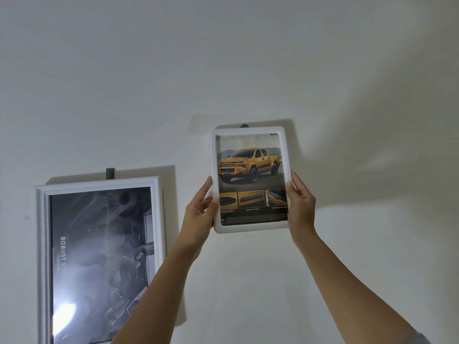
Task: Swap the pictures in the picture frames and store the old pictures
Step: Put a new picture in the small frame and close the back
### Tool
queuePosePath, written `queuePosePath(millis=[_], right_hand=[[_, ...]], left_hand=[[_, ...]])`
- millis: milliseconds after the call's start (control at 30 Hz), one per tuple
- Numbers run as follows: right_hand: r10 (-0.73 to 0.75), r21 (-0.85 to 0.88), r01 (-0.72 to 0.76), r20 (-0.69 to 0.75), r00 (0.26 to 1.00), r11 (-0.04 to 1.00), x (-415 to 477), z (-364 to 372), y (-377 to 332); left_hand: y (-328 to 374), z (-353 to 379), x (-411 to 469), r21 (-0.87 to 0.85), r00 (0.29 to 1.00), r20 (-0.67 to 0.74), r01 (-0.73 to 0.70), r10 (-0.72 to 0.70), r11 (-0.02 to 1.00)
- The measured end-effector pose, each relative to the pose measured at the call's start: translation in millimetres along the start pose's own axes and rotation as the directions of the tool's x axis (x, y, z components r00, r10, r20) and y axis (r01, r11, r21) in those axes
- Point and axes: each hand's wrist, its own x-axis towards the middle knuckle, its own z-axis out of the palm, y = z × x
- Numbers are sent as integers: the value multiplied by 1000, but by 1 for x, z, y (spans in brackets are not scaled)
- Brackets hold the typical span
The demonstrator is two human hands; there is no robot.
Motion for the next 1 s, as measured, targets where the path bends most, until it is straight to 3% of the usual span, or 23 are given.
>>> queuePosePath(millis=[567, 733, 900, 1000], right_hand=[[21, -21, -19, 59, 998, 1000, 0, -3, 24], [-63, -155, 71, 56, 996, 985, 0, -4, 35], [-143, -285, 148, 41, 989, 947, 1, -9, 39], [-176, -332, 179, 41, 984, 926, 2, -13, 39]], left_hand=[[-11, 0, -6, 42, 999, -45, -11, 13, 999], [-25, 1, -14, 101, 993, -114, -20, 32, 995], [-37, 5, -17, 278, 989, -110, -66, 100, 958], [-40, 12, -19, 273, 980, -145, -91, 135, 958]])
